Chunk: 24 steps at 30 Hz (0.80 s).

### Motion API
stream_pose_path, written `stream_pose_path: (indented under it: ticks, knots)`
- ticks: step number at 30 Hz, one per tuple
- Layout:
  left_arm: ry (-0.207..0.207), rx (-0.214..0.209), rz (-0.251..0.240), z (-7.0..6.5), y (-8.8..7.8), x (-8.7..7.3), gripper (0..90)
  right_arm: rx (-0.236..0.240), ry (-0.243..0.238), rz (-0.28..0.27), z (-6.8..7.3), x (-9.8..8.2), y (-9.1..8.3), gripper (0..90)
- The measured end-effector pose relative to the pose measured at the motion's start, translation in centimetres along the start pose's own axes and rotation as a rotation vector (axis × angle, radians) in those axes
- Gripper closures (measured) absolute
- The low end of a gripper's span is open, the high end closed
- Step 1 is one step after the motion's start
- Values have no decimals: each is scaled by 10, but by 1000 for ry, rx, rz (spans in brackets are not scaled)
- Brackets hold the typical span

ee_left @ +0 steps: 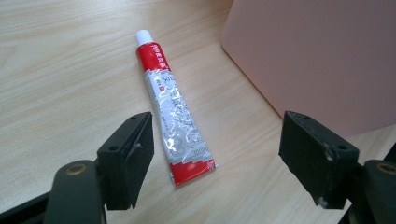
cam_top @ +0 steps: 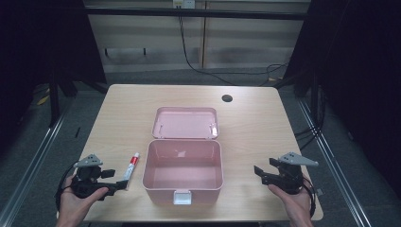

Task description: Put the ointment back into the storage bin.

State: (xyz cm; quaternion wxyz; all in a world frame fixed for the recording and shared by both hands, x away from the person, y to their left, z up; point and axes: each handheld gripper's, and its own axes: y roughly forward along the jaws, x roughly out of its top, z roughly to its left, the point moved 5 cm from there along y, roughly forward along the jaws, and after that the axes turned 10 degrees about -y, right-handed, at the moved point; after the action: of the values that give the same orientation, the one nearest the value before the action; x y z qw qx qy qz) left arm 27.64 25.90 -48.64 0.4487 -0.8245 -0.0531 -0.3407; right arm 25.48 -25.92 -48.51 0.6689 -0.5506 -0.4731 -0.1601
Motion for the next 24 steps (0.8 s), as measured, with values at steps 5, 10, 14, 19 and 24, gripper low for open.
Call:
stream_pose_path:
  ticks: [5,10,14,19,24]
  knots:
    - [-3,-8,10,-1,1,-1,277,-5,67,-11,0,0,-1,279]
    - [-14,-57,24,-7,2,1,354,5,54,-13,6,2,-4,295]
    - [7,-27,58,-10,2,6,396,39,45,16,11,0,-4,308]
    - [20,20,100,-11,4,16,416,63,57,15,12,0,-4,308]
    - [46,70,125,-12,3,27,444,104,69,-25,14,2,-8,280]
